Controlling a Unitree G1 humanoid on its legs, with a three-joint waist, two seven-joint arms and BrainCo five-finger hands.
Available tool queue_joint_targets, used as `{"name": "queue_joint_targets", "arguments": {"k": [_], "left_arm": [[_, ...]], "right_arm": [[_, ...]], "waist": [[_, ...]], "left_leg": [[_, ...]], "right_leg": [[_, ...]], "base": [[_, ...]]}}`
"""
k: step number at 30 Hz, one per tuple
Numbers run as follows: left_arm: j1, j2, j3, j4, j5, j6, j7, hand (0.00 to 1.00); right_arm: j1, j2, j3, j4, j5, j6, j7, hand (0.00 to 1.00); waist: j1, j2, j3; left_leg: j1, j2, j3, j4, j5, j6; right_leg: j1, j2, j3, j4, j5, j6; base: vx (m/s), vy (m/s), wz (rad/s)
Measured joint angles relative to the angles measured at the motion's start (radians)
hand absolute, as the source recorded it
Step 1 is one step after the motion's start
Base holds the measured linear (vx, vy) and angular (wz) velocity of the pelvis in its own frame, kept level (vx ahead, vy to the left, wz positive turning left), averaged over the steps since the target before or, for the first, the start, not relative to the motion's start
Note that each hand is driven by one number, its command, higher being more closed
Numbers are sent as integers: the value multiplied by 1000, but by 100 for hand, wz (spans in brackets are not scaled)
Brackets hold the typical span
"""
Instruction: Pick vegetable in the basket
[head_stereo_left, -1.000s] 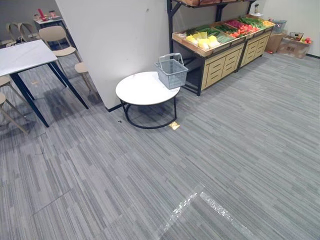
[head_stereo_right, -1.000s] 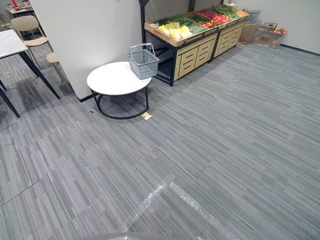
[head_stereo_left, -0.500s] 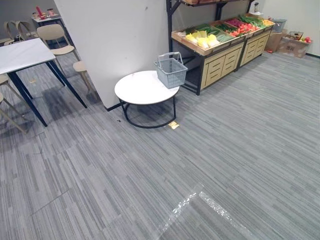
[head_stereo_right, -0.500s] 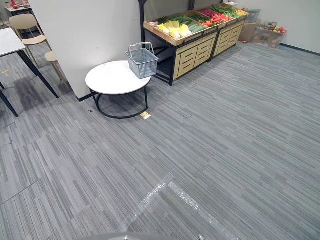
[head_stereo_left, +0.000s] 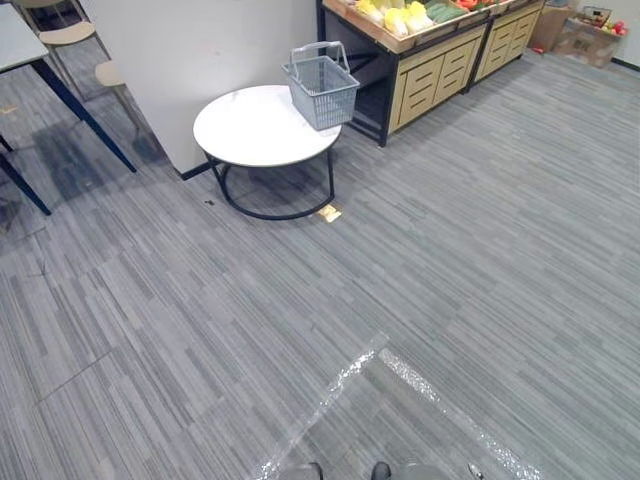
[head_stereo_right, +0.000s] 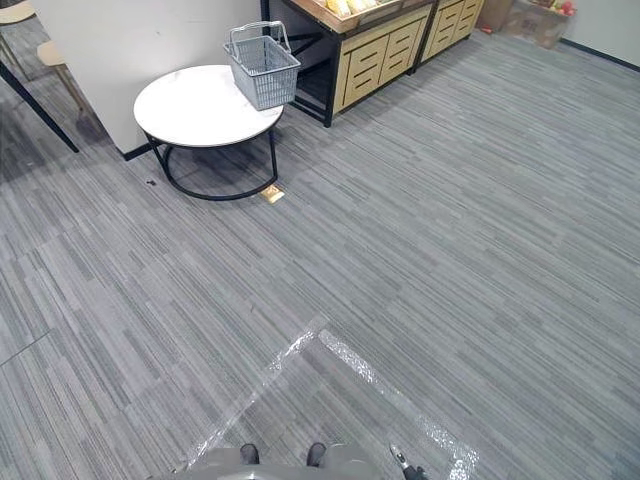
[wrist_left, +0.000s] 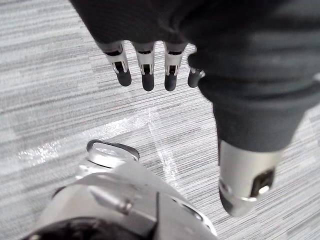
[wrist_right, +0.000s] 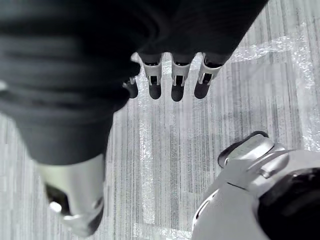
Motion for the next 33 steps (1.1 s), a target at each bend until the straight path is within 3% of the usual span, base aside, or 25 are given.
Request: {"name": "queue_joint_targets", "arguments": {"k": [1,2,4,7,9,11,12,13,14,15,16,17,19,21,22,23,24,25,27,29,31,32,33], "left_arm": [[1,-14,30,-21,-11,-1,1,0],[9,-19,31,-33,-32,0,-1,0],[18,-24,21,-47,-39,-1,-5,0],[18,-32,20,-46,-40,-2,-8,0],[9,-38,14,-56,-38,-3,-9,0],[10,-44,16,-59,-39,-5,-7,0],[15,-47,23,-75,-39,-5,-10,0],[21,-46,27,-76,-39,-6,-10,0],[22,-42,27,-85,-38,-17,-11,0],[21,-33,26,-87,-36,-24,-11,0],[22,-28,25,-85,-36,-23,-11,0],[22,-16,21,-82,-27,-21,-11,0],[19,0,-13,-77,-18,-20,-10,0],[16,23,-65,-76,-15,-13,-9,0],[22,32,-76,-74,6,-6,-8,0],[21,35,-80,-69,14,0,-7,0],[16,37,-82,-64,21,-1,-6,0],[8,39,-83,-55,25,-2,-5,0],[-10,35,-72,-45,22,-1,0,0],[-14,25,-56,-45,21,-1,1,0],[-22,8,-51,-46,20,-1,1,0],[-25,-10,-51,-48,20,-2,1,0],[-34,-28,-47,-52,21,-2,0,0]], "right_arm": [[14,-9,30,-18,6,-2,-2,0],[18,-18,67,-26,9,-4,-5,0],[9,-26,102,-31,9,-3,-5,0],[-45,-28,103,-31,9,-3,-5,0],[-68,-13,124,-36,9,-3,-5,0],[-73,-11,156,-64,7,-6,-5,0],[-78,-7,163,-70,7,-8,-6,0],[-84,-1,159,-69,7,-8,-6,0],[-100,11,148,-68,7,-8,-6,0],[-101,35,136,-70,1,-8,-1,0],[-101,47,125,-66,-1,-7,1,0],[-102,53,94,-63,-15,-4,6,0],[-103,52,39,-62,-32,-4,8,0],[-98,52,23,-60,-50,-5,6,0],[-93,50,32,-59,-61,-7,7,0],[-92,42,43,-59,-64,-11,6,0],[-90,37,53,-59,-68,-13,5,0],[-84,33,60,-61,-69,-19,5,0],[-71,27,59,-64,-69,-20,5,0],[-68,23,52,-72,-67,-21,5,0],[-67,23,52,-104,-65,-23,5,0],[-66,17,52,-119,-63,-28,5,0],[-66,5,55,-134,-63,-28,6,0]], "waist": [[10,12,7],[13,13,12],[13,9,7],[21,8,5],[43,11,4],[49,18,-1],[66,13,-5],[72,16,-15],[84,-5,-21],[91,-23,-33],[90,-30,-39],[88,-47,-52],[85,-58,-61],[79,-58,-61],[60,-54,-59],[42,-52,-61],[30,-51,-61],[26,-49,-60],[22,-41,-58],[12,-35,-56],[-3,-9,-53],[-6,17,-53],[-6,42,-50]], "left_leg": [[-74,44,-4,194,20,22],[-125,62,-17,309,13,17],[-176,46,-21,331,-11,1],[-258,-9,-13,183,-18,5],[-287,-36,-8,-100,65,5],[-295,-21,-22,-277,132,0],[-304,-7,-14,-299,201,-14],[-309,-16,-9,-276,234,-14],[-319,-32,12,-236,236,-3],[-316,-50,37,-210,195,44],[-310,-59,44,-195,180,61],[-286,-83,67,-169,143,102],[-201,-119,80,-179,86,121],[-65,-139,89,-248,41,122],[15,-152,88,-286,23,126],[77,-159,79,-317,16,130],[137,-164,72,-358,15,131],[208,-169,68,-408,16,130],[298,-168,58,-459,17,129],[354,-161,44,-480,13,120],[400,-135,35,-503,-3,98],[429,-111,30,-526,-19,79],[456,-83,19,-541,-49,57]], "right_leg": [[36,18,0,1,-9,-17],[67,22,0,2,-30,-22],[95,5,11,-1,-49,-20],[126,-39,43,-46,-46,-9],[178,-80,63,-118,-40,2],[215,-98,89,-152,-45,9],[231,-122,119,-171,-65,20],[234,-137,134,-174,-68,14],[210,-166,170,-136,-55,5],[178,-197,193,-80,-16,20],[169,-220,199,-48,7,51],[155,-242,211,24,47,84],[96,-263,233,236,168,107],[-58,-269,248,593,395,189],[-145,-270,231,786,391,193],[-197,-263,203,881,379,174],[-241,-261,163,936,357,149],[-299,-263,100,954,296,138],[-358,-278,-9,870,192,109],[-385,-290,-116,702,149,77],[-388,-281,-203,473,145,68],[-393,-270,-229,308,159,78],[-406,-261,-224,122,218,91]], "base": [[176,-29,7],[258,-1,2],[338,53,-6],[294,108,-29],[396,174,-44],[513,307,-49],[602,438,-67],[533,380,-81],[535,361,-62],[562,359,-52],[582,367,-21],[716,439,-8],[569,330,-7],[463,254,-11],[440,193,-3],[521,194,9],[418,108,17],[408,98,14],[390,40,18],[441,-45,37],[452,-111,50],[577,-207,50],[591,-233,48]]}}
